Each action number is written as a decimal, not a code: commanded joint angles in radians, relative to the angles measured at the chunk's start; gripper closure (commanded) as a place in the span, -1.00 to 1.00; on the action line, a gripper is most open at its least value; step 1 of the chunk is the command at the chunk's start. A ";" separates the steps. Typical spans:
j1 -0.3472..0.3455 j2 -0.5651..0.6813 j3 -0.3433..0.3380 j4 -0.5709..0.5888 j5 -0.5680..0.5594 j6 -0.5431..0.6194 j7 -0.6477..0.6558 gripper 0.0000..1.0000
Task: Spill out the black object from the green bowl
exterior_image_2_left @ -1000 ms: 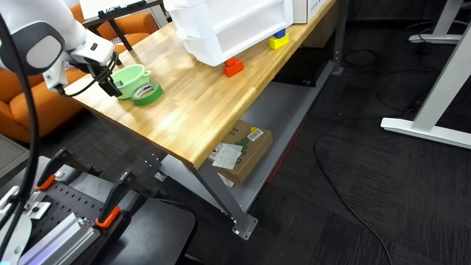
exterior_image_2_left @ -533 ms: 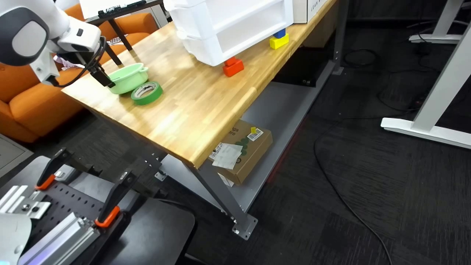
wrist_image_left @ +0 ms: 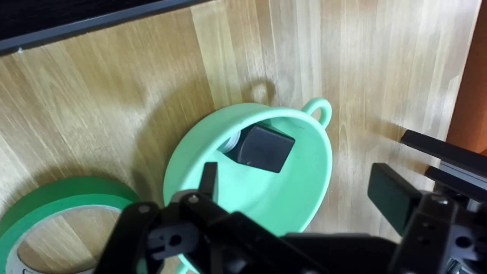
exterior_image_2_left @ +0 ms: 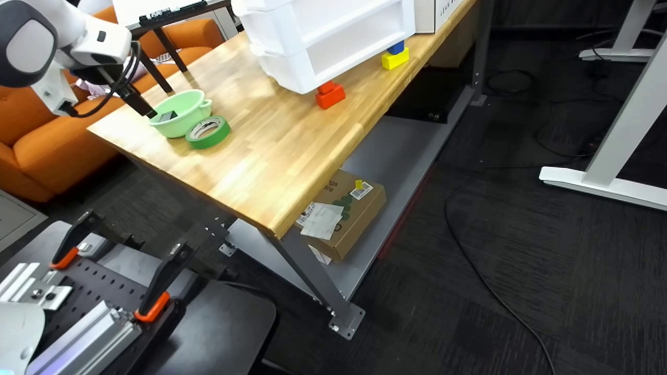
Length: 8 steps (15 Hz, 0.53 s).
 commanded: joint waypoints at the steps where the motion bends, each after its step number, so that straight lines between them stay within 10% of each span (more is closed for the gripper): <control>1: -0.014 -0.036 0.023 -0.030 -0.010 0.000 -0.014 -1.00; 8: 0.014 -0.030 0.064 -0.034 0.000 0.000 -0.020 -1.00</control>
